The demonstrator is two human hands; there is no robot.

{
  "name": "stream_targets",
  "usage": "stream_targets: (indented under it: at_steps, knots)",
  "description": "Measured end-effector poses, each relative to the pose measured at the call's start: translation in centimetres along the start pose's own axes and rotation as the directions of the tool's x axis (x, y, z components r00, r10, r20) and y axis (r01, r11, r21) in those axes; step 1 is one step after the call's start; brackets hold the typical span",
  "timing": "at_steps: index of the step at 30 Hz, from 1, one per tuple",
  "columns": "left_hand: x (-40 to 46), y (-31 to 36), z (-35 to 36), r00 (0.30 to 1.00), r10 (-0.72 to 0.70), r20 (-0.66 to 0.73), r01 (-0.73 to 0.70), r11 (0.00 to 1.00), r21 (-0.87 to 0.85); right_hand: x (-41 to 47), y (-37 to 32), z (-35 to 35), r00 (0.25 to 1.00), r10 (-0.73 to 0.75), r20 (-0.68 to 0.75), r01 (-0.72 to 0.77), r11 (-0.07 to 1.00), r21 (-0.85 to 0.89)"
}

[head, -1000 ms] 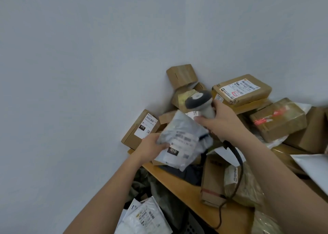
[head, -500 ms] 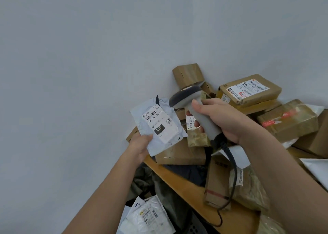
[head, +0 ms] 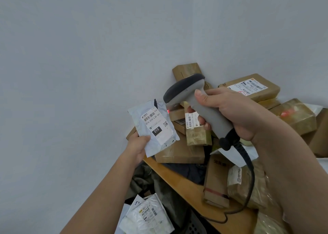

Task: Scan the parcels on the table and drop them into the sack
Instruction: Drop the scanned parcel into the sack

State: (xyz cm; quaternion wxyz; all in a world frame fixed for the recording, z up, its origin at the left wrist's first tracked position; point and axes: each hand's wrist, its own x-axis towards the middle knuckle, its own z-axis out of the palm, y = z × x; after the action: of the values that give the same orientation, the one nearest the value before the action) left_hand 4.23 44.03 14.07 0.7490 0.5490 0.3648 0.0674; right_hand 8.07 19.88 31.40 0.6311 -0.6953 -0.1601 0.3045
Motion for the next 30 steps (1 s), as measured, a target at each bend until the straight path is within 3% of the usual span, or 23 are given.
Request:
stream_targets:
  at_steps: [8,11,14,19,25,30]
  knots:
    - [0.3,-0.6,-0.3,0.998,-0.055,-0.040,0.054,0.998,-0.045,-0.6,0.1,-0.4,1.000,-0.023,0.003,0.023,0.997,0.073]
    - [0.8,-1.6,-1.1,0.993,-0.090,-0.079,0.087,0.995,-0.050,-0.1,0.9,0.1,0.999,0.027,0.025,-0.030,0.992,0.123]
    - [1.5,-4.0,-3.3,0.974,-0.132,-0.182,0.132,0.991,-0.015,0.9,2.9,1.2,0.990,0.126,0.057,-0.128,0.991,0.031]
    - [1.4,-11.2,-8.8,0.873,-0.271,-0.406,0.295,0.955,-0.003,2.3,8.3,4.0,0.962,0.267,0.052,-0.267,0.964,0.010]
    - [0.7,-24.3,-17.2,0.697,-0.548,-0.461,0.562,0.818,-0.123,3.5,16.1,7.4,0.897,0.436,0.068,-0.440,0.896,0.059]
    - [2.4,-30.7,-20.4,0.664,-0.579,-0.474,0.584,0.797,-0.156,4.3,22.0,8.9,0.870,0.494,-0.007,-0.493,0.869,0.037]
